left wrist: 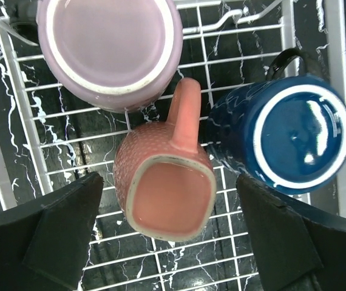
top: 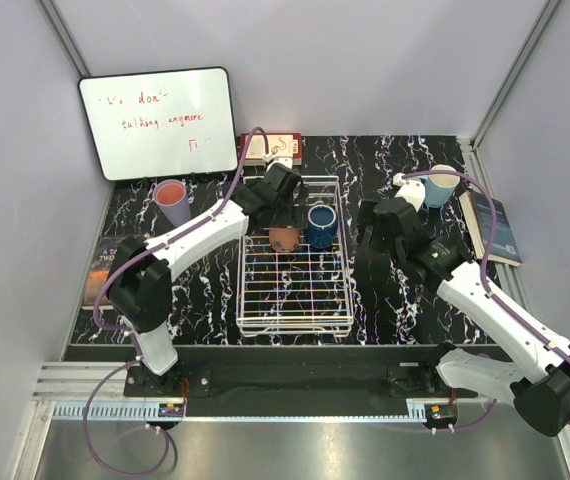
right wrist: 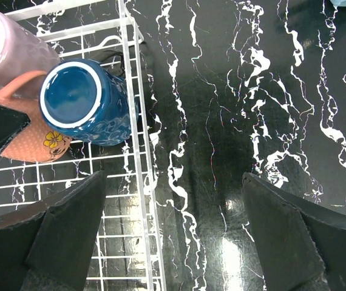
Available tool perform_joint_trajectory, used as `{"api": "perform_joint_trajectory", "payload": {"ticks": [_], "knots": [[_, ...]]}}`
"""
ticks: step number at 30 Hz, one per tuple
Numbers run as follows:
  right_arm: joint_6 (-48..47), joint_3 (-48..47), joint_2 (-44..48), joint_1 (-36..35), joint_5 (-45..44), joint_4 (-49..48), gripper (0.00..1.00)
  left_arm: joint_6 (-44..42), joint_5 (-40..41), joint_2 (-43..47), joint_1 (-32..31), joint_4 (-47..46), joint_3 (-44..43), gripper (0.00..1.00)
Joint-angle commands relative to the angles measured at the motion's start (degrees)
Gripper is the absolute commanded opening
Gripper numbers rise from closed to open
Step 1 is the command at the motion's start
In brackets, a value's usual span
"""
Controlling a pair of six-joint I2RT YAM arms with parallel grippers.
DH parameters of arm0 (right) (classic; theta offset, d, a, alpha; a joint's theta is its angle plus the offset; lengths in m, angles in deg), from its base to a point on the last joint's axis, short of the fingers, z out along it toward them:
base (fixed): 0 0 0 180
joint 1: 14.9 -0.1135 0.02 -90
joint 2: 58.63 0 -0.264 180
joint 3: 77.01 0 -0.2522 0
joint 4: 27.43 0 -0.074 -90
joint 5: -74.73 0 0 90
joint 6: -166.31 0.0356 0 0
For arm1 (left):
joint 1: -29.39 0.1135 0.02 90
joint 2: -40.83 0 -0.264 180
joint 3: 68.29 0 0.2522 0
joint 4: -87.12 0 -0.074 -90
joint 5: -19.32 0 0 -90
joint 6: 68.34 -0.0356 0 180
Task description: Unload the cups from the dish rack
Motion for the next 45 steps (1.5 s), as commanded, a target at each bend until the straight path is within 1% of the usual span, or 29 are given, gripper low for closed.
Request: {"api": "perform_joint_trajectory", "payload": {"ticks": [1, 4, 8, 9, 12, 15, 16, 18, 19, 20, 21, 22, 23, 27, 35, 38, 39, 41, 42, 44, 45], "knots": [[0.3, 0.0, -0.7, -0.5, 0.3, -2.1, 1.00, 0.0, -1.4, -0.6, 0.2, -2.1, 0.4, 0.94], [0.3, 0.1, -1.0, -0.5, 0.5, -2.2, 1.00, -0.1, -1.7, -1.3, 0.5, -2.1, 0.7, 0.94], [0.4, 0.4, -1.3, -0.5, 0.4, -2.4, 1.00, -0.1, -2.2, -2.2, 0.5, -2.3, 1.3, 0.89], [0.5, 0.7, -1.3, -0.5, 0.3, -2.5, 1.00, -0.1, -2.3, -2.4, 0.5, -2.5, 1.5, 0.85], [0.8, 0.8, -1.7, -0.5, 0.3, -2.6, 1.00, -0.4, -2.9, -3.1, 0.5, -2.5, 1.5, 0.81], [1.0, 0.8, -2.0, -0.4, 0.7, -2.6, 1.00, -0.7, -2.8, -2.7, 0.5, -2.6, 1.8, 0.68], [1.1, 0.8, -1.9, -0.4, 0.6, -2.6, 1.00, -0.8, -2.5, -2.6, 0.5, -2.6, 1.9, 0.60], [1.1, 0.8, -1.7, -0.5, 0.6, -2.6, 1.00, -1.1, -1.9, -1.6, 0.5, -2.6, 2.2, 0.52], [1.0, 0.9, -1.7, -0.5, 0.6, -2.7, 1.00, -1.4, -1.8, -0.9, 0.5, -2.6, 2.2, 0.44], [1.1, 0.8, -1.6, -0.6, 0.7, -2.7, 1.00, -1.8, -1.6, -0.5, 0.5, -2.6, 2.3, 0.39], [1.0, 0.9, -1.5, -0.4, 0.7, -2.7, 1.00, -2.0, -1.5, -0.2, 0.5, -2.7, 2.3, 0.31], [1.1, 0.8, -1.5, -0.5, 0.7, -2.7, 1.00, -2.1, -1.4, 0.5, 0.5, -2.5, 2.4, 0.09], [1.1, 0.8, -1.5, -0.4, 0.9, -2.8, 1.00, -2.2, -1.5, 1.0, 0.5, -2.6, 2.5, 0.00], [1.2, 1.0, -0.8, -0.5, 1.2, -2.7, 1.00, -2.6, -3.6, 4.5, 0.4, -2.7, 3.2, 0.00], [1.3, 1.4, 2.0, -0.5, 1.9, -2.7, 1.00, -4.0, -6.3, 15.6, 0.3, -3.9, 4.4, 0.00], [1.8, 1.5, 2.8, -0.5, 3.8, -3.3, 1.00, -4.5, -8.1, 19.4, 0.4, -5.2, 4.9, 0.00], [2.0, 1.6, 3.0, -0.5, 4.6, -4.0, 1.00, -4.4, -10.0, 21.2, 0.5, -6.0, 5.3, 0.00], [3.1, 2.6, 4.3, -0.5, 7.9, -5.3, 1.00, -3.9, -12.7, 23.1, 0.7, -10.1, 8.1, 0.00], [3.6, 3.1, 4.9, -0.4, 9.3, -7.1, 1.00, -3.6, -15.9, 25.0, 1.2, -12.2, 9.5, 0.00], [5.3, 5.4, 7.3, -0.4, 13.4, -9.8, 0.97, -1.7, -19.2, 26.9, 1.6, -18.6, 14.1, 0.00], [5.8, 6.2, 8.3, -0.5, 14.8, -12.8, 0.96, -0.9, -22.7, 28.5, 2.2, -20.9, 15.8, 0.00]]}}
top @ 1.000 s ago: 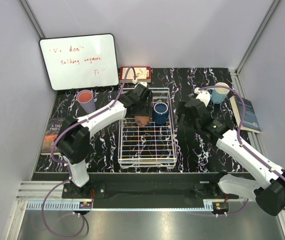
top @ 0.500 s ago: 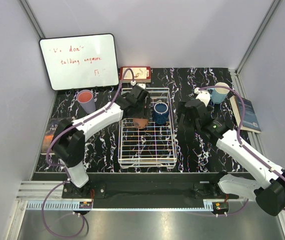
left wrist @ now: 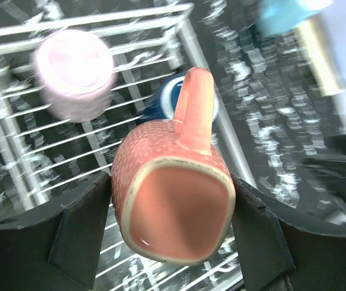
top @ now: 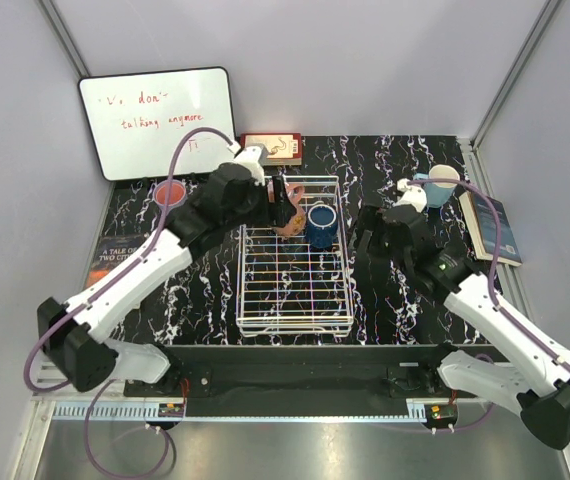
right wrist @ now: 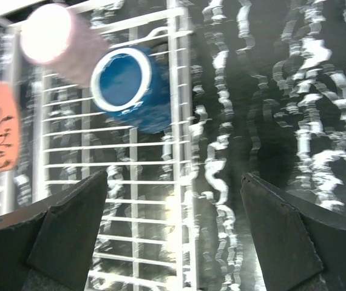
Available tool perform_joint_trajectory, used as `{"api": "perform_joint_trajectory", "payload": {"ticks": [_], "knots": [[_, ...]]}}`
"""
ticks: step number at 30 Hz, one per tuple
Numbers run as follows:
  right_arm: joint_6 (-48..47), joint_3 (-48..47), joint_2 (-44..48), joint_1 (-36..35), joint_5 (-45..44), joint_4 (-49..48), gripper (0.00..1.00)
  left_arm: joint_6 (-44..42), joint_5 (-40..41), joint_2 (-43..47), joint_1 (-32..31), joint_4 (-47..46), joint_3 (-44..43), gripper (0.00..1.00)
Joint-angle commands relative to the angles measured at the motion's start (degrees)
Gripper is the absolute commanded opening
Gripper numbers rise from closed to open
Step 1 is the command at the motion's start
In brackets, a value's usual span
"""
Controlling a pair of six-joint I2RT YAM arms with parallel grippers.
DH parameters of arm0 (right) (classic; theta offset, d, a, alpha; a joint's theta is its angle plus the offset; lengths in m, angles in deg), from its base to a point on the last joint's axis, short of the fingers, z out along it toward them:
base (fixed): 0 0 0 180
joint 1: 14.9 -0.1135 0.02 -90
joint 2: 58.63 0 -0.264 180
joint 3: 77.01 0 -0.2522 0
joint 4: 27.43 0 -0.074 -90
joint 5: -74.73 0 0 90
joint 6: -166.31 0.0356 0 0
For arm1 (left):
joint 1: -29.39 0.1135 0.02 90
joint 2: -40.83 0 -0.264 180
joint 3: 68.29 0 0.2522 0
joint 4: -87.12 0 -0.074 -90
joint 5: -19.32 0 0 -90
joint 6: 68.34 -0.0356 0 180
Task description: Unload the cups from the dish rack
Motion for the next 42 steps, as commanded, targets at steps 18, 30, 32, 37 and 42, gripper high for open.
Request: {"api": "perform_joint_trajectory", "payload": {"ticks": [18, 30, 32, 37, 42], "knots": [[20.7, 22.3, 14.2, -0.5, 32.4, -45.3, 0.71, 21.2, -24.8, 14.0, 3.8, -59.6, 29.9, 0.00], [19.1, 19.3, 9.7, -0.5, 34.9, -50.4, 0.69, 27.4, -32.1, 10.4, 3.9, -66.1, 30.7, 0.00], [18.3, 19.1, 9.0, -0.5, 35.1, -50.4, 0.68, 27.9, -33.4, 9.7, 3.9, -66.4, 30.6, 0.00], [17.3, 18.5, 8.4, -0.5, 35.3, -50.8, 0.65, 30.6, -36.8, 6.9, 3.9, -69.3, 30.5, 0.00], [17.6, 18.2, 6.8, -0.5, 37.6, -52.8, 0.56, 35.4, -39.5, 3.6, 3.8, -75.7, 31.2, 0.00]]}}
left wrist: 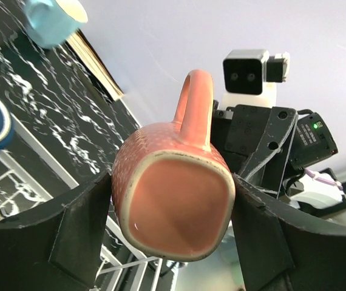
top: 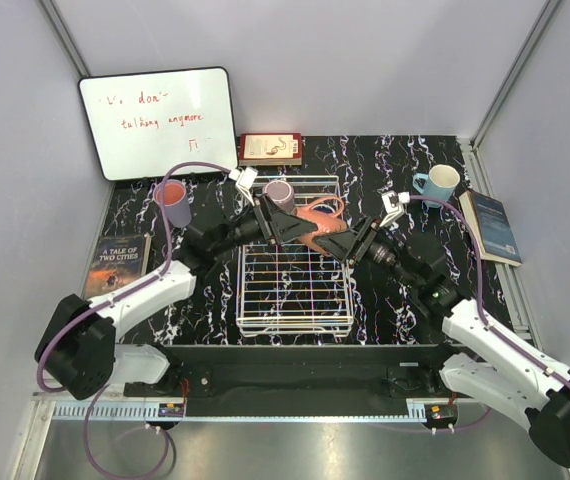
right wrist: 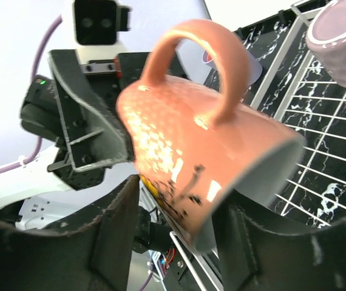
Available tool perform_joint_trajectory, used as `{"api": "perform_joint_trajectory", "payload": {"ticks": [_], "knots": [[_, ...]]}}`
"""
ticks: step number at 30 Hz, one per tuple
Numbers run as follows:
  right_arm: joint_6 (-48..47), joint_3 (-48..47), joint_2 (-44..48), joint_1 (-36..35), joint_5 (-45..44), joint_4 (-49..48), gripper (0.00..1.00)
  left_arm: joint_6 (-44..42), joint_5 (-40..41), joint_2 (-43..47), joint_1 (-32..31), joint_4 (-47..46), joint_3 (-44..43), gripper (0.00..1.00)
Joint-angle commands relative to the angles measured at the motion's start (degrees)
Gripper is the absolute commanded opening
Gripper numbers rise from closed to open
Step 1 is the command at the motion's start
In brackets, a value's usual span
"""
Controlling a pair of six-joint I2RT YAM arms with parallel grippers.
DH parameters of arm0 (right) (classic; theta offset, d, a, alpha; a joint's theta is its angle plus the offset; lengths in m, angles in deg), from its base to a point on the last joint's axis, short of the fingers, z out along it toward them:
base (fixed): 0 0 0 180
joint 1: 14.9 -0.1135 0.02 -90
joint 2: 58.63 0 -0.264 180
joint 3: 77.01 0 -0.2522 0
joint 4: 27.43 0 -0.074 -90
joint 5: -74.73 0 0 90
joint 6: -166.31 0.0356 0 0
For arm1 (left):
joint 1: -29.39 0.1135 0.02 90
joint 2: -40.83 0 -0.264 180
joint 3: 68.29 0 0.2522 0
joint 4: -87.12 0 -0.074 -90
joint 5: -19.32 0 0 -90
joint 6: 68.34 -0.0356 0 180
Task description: Unload the cups from the dish rack
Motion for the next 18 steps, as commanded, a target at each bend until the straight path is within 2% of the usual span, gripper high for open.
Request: {"api": "perform_joint_trajectory", "payload": {"ticks": [1, 4, 7, 9, 12, 14, 15, 18], "knots": [[-0.2, -2.7, -2.2, -0.4, 2.9, -5.7, 0.52, 5.8, -5.5, -1.9, -0.1, -14.8, -0.2, 0.00], [0.9, -2.0, -3.7, -0.4, 4.3, -7.6, 0.46, 7.3, -5.9, -2.8, -0.2, -17.2, 0.3, 0.00], [1.3, -1.6, -4.4, -0.4, 4.8, -8.2, 0.32, 7.5, -6.3, -2.7, -0.3, -17.7, 0.7, 0.00], [1.4, -1.7, -4.6, -0.4, 5.1, -8.3, 0.16, 7.3, -6.5, -2.7, -0.4, -17.8, 0.8, 0.00], [0.9, -2.0, -4.6, -0.3, 5.2, -7.3, 0.00, 6.6, -6.9, -2.5, -0.4, -16.6, 0.7, 0.00], [0.3, -2.2, -3.9, -0.4, 5.0, -5.7, 0.00, 5.9, -6.9, -2.2, -0.4, -13.3, -0.4, 0.01], [-0.5, -2.4, -3.3, -0.4, 4.5, -4.8, 0.00, 4.1, -6.9, -2.1, -0.3, -11.2, -1.1, 0.07], [-2.7, -2.8, -0.3, -0.4, 2.1, -0.3, 0.00, -0.6, -6.6, -0.9, -0.3, -3.3, -4.0, 0.44]]}}
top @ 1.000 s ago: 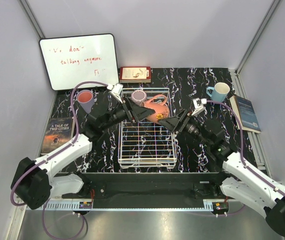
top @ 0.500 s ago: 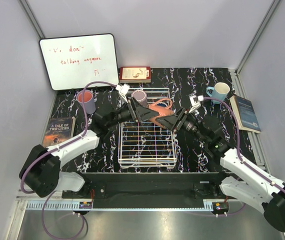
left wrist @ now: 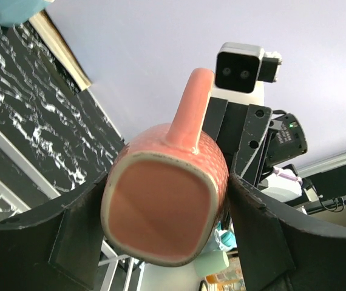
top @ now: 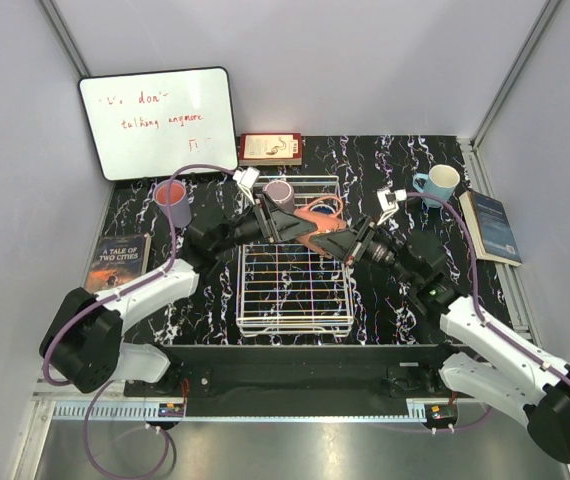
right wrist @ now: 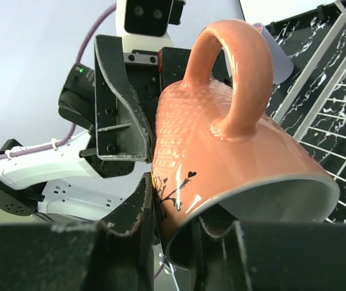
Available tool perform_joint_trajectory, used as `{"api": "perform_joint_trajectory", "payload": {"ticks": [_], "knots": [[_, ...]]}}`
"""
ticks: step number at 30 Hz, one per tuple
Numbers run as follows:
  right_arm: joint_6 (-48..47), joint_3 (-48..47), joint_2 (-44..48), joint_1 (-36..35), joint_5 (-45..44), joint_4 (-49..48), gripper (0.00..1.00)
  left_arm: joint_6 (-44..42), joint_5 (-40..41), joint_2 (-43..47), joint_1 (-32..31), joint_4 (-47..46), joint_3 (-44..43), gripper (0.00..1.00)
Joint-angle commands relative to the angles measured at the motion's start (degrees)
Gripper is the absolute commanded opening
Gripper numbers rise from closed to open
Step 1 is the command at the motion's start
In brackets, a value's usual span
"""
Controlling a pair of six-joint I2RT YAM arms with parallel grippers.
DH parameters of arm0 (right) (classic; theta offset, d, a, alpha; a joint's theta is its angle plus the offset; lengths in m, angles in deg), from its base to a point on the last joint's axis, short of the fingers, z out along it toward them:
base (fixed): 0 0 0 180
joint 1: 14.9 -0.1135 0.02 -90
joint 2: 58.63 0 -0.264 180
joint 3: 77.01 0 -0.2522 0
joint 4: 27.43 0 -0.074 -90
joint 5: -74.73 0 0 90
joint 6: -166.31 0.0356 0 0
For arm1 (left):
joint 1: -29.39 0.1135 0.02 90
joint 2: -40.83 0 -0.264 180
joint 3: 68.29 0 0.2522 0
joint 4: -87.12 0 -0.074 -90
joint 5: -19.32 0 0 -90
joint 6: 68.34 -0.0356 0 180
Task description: Unload the cups from the dish rack
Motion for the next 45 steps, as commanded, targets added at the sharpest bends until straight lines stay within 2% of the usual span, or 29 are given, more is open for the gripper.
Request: {"api": "perform_joint_trajectory", "payload": {"ticks": [1, 2, 7, 12, 13, 15, 16, 17, 20, 25, 29, 33, 37, 39, 41, 45], "knots": [[-4.8, -2.6, 4.3, -0.4, -3.8, 9.1, 0.00, -11.1, -2.2, 3.3, -1.1, 6.0, -5.9, 0.56], [-5.4, -3.1, 5.3, -0.3, -4.8, 10.4, 0.00, -12.3, -1.8, 3.7, -1.0, 9.9, -7.7, 0.75], [-9.1, -5.0, 10.5, -0.4, -6.9, 17.7, 0.00, -19.0, 1.8, 5.6, -0.7, 20.3, -12.6, 0.99], [-13.0, -8.7, 13.3, -0.4, -14.0, 24.9, 0.00, -21.1, 8.8, 7.8, 0.6, 28.8, -14.5, 0.99], [-13.8, -9.8, 13.1, -0.4, -15.7, 29.4, 0.00, -21.3, 12.6, 8.9, 0.9, 30.0, -14.4, 0.99], [-16.3, -14.5, 11.6, -0.3, -24.2, 35.0, 0.00, -22.2, 16.6, 10.3, 0.9, 34.0, -14.0, 0.99], [-17.3, -16.7, 8.6, -0.3, -28.2, 41.7, 0.00, -22.4, 20.0, 11.6, 0.8, 35.1, -13.8, 0.99], [-18.4, -21.6, 6.3, -0.4, -36.1, 45.1, 0.00, -22.5, 21.6, 12.2, 0.9, 37.6, -13.5, 0.99], [-23.8, -29.7, -4.0, -0.4, -47.9, 53.6, 0.00, -23.8, 25.8, 14.6, 0.9, 42.3, -13.0, 0.99], [-27.6, -39.1, -18.5, 0.8, -54.3, 56.2, 0.00, -25.0, 28.6, 19.1, 0.9, 46.9, -11.4, 0.99], [-28.9, -50.5, -29.1, 1.1, -60.0, 57.7, 0.00, -25.2, 30.3, 22.7, 0.9, 50.5, -9.9, 0.99], [-27.3, -59.6, -40.8, 5.2, -58.3, 60.6, 0.00, -25.7, 32.6, 26.2, 0.8, 55.2, -9.1, 0.98], [-22.3, -73.0, -50.7, 12.7, -47.1, 65.9, 0.00, -27.0, 33.7, 27.9, 0.7, 59.3, -8.2, 0.98], [-21.0, -77.9, -56.4, 16.0, -44.8, 69.5, 0.00, -27.6, 34.0, 28.0, 0.8, 60.6, -8.2, 0.98], [-19.5, -87.1, -60.6, 17.7, -41.3, 73.4, 0.00, -27.9, 34.5, 27.8, 0.8, 62.0, -8.1, 0.98], [-18.8, -106.5, -74.9, 19.8, -38.8, 87.4, 0.00, -28.0, 33.9, 26.1, 0.8, 63.2, -8.3, 0.98]]}}
